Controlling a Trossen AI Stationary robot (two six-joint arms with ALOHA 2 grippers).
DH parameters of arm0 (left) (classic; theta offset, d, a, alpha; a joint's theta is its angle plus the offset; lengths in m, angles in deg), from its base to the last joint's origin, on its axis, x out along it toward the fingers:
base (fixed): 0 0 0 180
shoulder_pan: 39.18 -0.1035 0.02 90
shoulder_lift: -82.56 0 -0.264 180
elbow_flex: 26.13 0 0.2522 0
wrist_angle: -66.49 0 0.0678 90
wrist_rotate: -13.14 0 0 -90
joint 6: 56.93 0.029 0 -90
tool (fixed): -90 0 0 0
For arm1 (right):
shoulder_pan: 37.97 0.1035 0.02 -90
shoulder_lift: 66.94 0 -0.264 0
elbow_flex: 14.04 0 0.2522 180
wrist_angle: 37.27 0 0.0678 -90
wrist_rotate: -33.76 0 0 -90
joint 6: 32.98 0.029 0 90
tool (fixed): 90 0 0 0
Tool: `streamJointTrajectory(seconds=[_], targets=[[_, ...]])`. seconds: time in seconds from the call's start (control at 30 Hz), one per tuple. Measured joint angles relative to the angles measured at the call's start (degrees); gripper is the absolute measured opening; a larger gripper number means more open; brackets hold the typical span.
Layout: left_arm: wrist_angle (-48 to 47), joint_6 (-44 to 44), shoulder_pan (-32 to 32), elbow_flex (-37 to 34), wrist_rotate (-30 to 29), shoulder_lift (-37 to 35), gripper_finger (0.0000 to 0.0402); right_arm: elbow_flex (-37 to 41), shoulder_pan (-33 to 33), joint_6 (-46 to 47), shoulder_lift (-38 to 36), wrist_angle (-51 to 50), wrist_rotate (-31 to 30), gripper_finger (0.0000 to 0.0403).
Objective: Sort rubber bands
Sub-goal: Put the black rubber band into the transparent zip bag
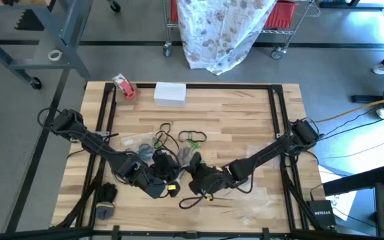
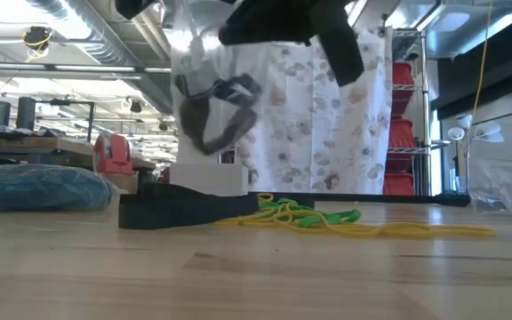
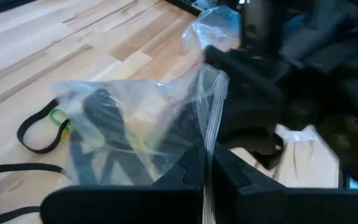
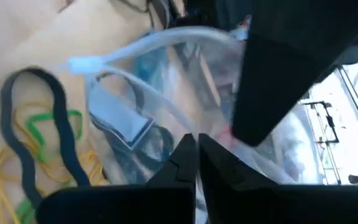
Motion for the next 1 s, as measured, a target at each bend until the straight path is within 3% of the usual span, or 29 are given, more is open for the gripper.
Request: streamJointTrajectory(seconds=[0.13,0.43,0.6,0.73,1.0], targets=[[-2.8,-0.2,-0.4,0.0,-0.2,0.0,0.0001,0.0,2.1,3.6,0.0,-0.3,3.1,0.0003],[-13.7,-7.7,-1.7,0.0,-2.4,0.0,0.0001,-0.1,2.5,32.3,-0.1,-11.2,13.2,0.0001],[-13.4,-5.7,-2.1,0.0,-2.7,0.0,0.0001,-0.1,1.4,39.0,-0.1,-11.3,16.3,0.0001],[-18.7,-3.8,-2.3,0.0,-3.3,0.0,0.0001,-0.1,-2.1,43.6,-0.1,-8.8,20.7,0.0001],[-32.4,-11.3,-1.0,0.8,-3.7,-6.5,0.0001,-2.0,-11.5,52.4,-0.1,-2.2,29.6,0.0001]])
